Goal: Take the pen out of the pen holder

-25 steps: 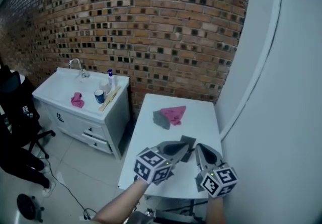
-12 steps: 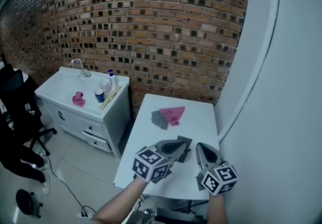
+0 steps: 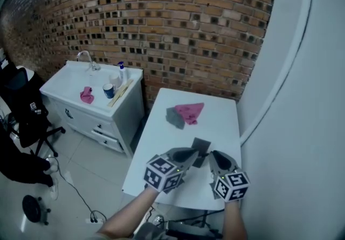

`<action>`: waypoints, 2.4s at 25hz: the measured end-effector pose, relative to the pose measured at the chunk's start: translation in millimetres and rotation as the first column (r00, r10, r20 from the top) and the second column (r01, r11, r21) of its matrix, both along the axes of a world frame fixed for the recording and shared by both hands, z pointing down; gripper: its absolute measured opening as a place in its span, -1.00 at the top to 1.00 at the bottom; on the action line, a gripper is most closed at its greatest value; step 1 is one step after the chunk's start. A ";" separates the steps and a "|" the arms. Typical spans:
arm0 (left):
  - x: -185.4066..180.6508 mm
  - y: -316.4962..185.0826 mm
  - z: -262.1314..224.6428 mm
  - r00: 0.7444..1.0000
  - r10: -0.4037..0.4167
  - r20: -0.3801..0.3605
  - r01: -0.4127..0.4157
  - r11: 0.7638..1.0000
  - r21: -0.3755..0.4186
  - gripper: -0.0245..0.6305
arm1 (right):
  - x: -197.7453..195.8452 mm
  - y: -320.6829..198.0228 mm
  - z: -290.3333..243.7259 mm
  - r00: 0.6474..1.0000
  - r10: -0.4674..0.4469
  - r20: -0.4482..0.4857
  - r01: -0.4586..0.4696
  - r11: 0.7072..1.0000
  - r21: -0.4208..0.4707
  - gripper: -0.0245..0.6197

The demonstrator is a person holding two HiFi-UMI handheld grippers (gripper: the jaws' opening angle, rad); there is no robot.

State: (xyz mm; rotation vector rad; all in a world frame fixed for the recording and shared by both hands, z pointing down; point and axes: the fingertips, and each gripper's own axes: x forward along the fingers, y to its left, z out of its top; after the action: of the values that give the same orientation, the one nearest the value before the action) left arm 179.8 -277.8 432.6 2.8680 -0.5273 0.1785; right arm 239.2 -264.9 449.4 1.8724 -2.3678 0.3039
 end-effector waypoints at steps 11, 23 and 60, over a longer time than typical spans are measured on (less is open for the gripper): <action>3.4 -20.3 58.7 0.997 -0.038 0.068 0.043 0.997 -0.068 0.91 | 28.4 -36.4 85.8 0.999 0.030 -0.023 -0.034 0.987 -0.158 0.50; 1.4 -25.5 94.6 0.993 -0.044 0.106 0.058 0.989 -0.139 0.91 | 26.4 -57.4 133.6 0.999 0.021 0.036 -0.012 0.970 -0.244 0.50; -8.8 -23.6 17.3 0.999 -0.043 0.028 0.044 0.998 -0.045 0.91 | 20.6 -20.3 -15.1 0.998 0.053 0.013 -0.054 0.996 0.065 0.75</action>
State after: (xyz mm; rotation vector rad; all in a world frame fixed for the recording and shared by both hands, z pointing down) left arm 171.0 -301.4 449.9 2.8105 -0.5828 0.2198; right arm 259.8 -285.2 434.3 1.9707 -2.3654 0.2461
